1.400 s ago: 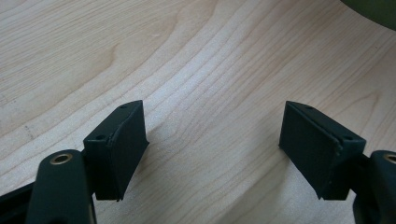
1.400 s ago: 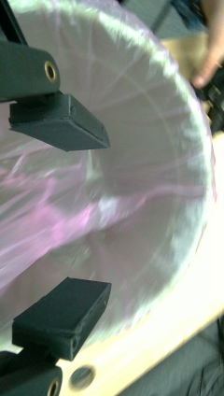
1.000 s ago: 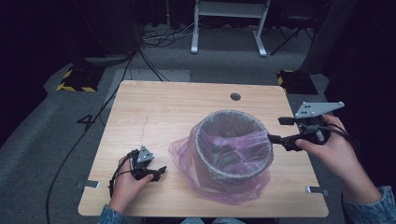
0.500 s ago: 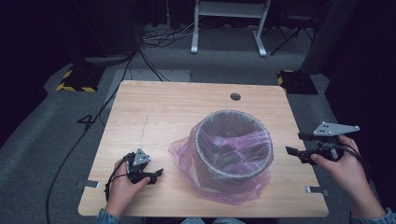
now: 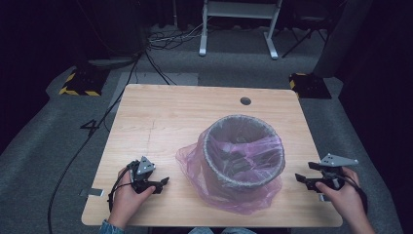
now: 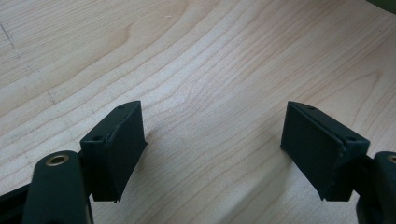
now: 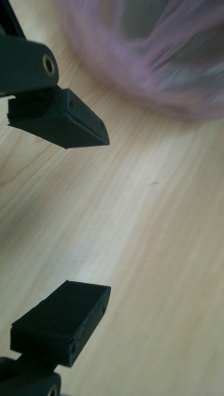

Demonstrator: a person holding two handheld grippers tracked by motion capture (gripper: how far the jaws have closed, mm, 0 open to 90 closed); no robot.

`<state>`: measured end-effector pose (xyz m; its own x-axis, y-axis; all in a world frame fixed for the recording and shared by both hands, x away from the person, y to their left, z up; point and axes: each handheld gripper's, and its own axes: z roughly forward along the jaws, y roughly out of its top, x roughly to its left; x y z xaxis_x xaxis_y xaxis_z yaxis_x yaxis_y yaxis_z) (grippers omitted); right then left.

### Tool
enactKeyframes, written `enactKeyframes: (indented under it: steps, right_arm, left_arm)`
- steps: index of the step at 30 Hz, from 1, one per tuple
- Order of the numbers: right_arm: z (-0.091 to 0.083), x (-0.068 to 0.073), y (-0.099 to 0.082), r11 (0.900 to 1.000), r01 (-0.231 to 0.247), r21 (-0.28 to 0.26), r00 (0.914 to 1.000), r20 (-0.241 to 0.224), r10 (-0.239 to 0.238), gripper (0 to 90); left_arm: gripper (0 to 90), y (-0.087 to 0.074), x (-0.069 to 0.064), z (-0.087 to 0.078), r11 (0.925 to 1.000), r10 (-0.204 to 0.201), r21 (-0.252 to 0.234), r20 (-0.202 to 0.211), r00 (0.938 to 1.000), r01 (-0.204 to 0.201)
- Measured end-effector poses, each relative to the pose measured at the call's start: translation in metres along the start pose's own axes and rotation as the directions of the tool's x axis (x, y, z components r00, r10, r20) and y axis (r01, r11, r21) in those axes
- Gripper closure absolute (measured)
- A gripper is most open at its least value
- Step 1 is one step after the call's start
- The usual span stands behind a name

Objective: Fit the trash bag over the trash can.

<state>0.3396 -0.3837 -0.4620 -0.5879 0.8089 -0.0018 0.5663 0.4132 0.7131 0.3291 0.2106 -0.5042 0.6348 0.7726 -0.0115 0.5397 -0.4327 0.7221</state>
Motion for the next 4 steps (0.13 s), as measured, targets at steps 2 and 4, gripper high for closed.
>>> enactKeyframes:
  steps: [2, 4]
  right_arm:
    - [0.011, 0.001, -0.013, 0.9999, -0.010, 0.014, 0.9999, 0.004, 0.010, 23.3]
    - [0.022, 0.002, -0.026, 0.9993, -0.030, 0.022, 0.9996, 0.002, 0.030, 21.6]
  left_arm:
    - [21.6, 0.000, 0.000, 0.000, 1.0000, 0.000, 0.000, 0.000, 1.0000, 0.000]
    - [21.5, 0.000, 0.000, 0.000, 1.0000, 0.000, 0.000, 0.001, 1.0000, 0.000]
